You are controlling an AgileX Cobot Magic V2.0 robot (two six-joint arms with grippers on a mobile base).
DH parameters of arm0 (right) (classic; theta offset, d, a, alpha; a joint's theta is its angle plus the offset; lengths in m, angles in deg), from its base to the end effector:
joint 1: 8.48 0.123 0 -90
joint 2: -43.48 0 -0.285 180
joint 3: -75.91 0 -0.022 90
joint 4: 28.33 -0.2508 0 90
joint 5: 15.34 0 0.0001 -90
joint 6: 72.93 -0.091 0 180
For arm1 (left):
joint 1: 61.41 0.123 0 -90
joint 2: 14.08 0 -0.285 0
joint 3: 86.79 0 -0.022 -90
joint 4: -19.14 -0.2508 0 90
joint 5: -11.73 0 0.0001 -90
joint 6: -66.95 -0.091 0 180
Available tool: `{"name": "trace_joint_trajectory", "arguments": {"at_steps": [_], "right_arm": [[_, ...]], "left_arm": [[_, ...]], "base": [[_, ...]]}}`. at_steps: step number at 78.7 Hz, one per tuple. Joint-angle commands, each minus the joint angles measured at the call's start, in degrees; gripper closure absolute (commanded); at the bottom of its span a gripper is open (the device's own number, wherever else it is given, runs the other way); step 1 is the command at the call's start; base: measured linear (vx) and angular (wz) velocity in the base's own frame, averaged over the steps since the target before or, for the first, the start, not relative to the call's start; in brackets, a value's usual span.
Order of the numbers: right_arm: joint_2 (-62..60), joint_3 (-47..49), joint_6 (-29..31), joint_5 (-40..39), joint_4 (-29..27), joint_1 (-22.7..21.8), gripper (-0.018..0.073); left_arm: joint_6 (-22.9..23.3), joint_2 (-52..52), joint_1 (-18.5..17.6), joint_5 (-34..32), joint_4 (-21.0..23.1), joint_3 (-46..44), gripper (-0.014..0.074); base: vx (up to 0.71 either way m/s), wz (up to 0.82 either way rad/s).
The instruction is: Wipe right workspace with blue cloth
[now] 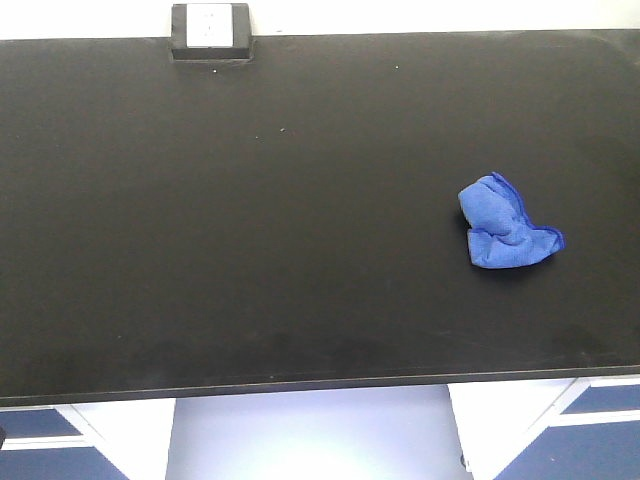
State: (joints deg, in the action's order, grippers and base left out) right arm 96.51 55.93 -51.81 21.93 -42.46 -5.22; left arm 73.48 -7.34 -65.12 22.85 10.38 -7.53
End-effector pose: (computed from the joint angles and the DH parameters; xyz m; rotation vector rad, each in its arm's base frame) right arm 0.1459 0.0218 0.4150 -0.3159 1.8803 0.0645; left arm 0.0560 -0.0009 0.1847 0.0633 1.6916 0.0034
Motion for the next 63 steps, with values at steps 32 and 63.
{"name": "trace_joint_trajectory", "arguments": {"at_steps": [32, 63], "right_arm": [[-9.61, -7.84, 0.22, -10.39, 1.06, -0.24, 0.0567], [-39.24, -50.3, -12.25, -31.07, 10.37, -0.24, 0.0567]], "left_arm": [[0.09, -0.57, -0.33, -4.82, 0.03, -1.62, 0.0603], [0.09, -0.57, -0.33, -4.82, 0.03, -1.62, 0.0603]], "base": [[0.0, 0.0], [0.0, 0.0]]}}
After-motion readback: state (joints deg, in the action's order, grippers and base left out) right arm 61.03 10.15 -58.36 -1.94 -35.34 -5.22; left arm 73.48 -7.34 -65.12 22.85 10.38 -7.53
